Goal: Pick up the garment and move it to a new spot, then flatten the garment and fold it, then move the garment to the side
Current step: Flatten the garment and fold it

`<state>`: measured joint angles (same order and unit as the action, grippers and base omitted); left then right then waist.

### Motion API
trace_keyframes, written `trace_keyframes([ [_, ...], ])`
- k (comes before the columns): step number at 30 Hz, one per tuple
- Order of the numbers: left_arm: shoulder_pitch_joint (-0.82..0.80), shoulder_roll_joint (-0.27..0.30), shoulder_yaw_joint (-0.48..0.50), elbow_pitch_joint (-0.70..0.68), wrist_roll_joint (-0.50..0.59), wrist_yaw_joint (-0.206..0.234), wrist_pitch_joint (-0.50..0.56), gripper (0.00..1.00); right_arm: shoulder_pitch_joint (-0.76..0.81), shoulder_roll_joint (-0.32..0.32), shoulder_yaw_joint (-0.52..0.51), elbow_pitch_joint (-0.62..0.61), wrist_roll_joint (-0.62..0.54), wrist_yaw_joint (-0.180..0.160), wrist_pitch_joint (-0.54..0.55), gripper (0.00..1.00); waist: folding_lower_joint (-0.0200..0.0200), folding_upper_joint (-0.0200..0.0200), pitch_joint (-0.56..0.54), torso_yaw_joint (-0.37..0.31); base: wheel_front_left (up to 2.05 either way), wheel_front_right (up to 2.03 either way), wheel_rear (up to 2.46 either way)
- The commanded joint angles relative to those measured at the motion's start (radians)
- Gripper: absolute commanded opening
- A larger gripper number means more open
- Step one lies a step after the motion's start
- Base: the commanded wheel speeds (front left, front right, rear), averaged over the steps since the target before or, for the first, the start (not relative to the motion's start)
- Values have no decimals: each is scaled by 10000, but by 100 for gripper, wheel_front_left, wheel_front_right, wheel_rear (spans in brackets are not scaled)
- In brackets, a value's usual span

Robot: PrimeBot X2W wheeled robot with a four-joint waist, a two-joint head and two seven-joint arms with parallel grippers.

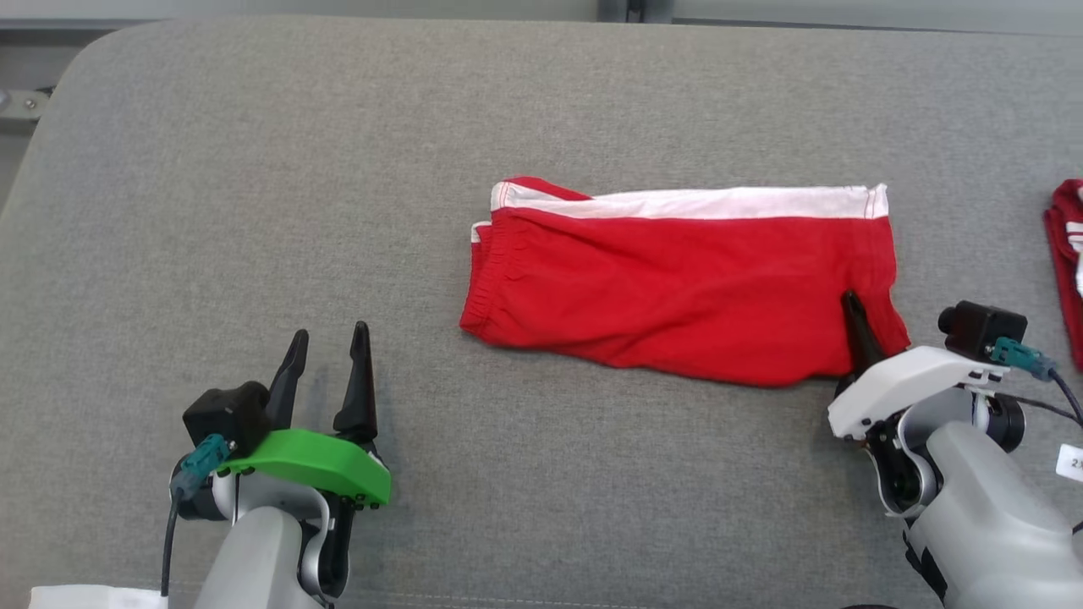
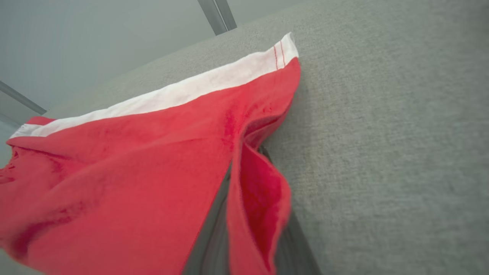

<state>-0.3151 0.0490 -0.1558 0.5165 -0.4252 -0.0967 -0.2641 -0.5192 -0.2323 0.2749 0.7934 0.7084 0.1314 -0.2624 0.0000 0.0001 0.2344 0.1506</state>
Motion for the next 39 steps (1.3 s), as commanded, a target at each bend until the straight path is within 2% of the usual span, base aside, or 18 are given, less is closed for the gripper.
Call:
trace_keyframes([
  [1,194,42,91,-29,102,-60,8,100,251,-34,-142,-130,-166,-19,-27,0,0,-1,-383,-415,0,0,0],
  [8,392,40,177,-76,169,-129,8,100,361,178,-565,-1576,-1318,-15,-27,0,0,-1,-297,-507,0,0,0],
  [15,383,45,-47,68,-79,-152,8,100,-152,587,928,-3034,-2332,-12,-28,0,0,-1,-276,-123,0,0,0],
  [24,235,43,-508,74,-472,-52,8,100,-1127,1157,2579,-2353,-2482,-12,196,0,0,-1,-178,783,0,0,0],
  [31,-37,39,-1114,7,-875,115,8,100,-1902,1443,3490,-911,-2575,-12,298,0,0,-1,70,1414,0,0,0],
  [32,-28,37,-1177,2,-888,131,8,100,-1971,1476,3605,-681,-2510,-12,374,13,0,-1,82,1447,0,0,0],
  [33,-14,33,-1228,11,-922,164,8,100,-2035,1496,3696,-426,-2438,-12,445,49,0,-1,92,1471,0,0,0],
  [34,5,36,-1248,27,-971,191,8,100,-2109,1527,3775,-230,-2364,-12,479,100,0,-1,102,1486,0,0,0],
  [39,115,36,-1158,37,-941,288,8,100,-2317,1665,4113,163,-2029,-12,216,100,0,-1,75,1345,0,0,0],
])
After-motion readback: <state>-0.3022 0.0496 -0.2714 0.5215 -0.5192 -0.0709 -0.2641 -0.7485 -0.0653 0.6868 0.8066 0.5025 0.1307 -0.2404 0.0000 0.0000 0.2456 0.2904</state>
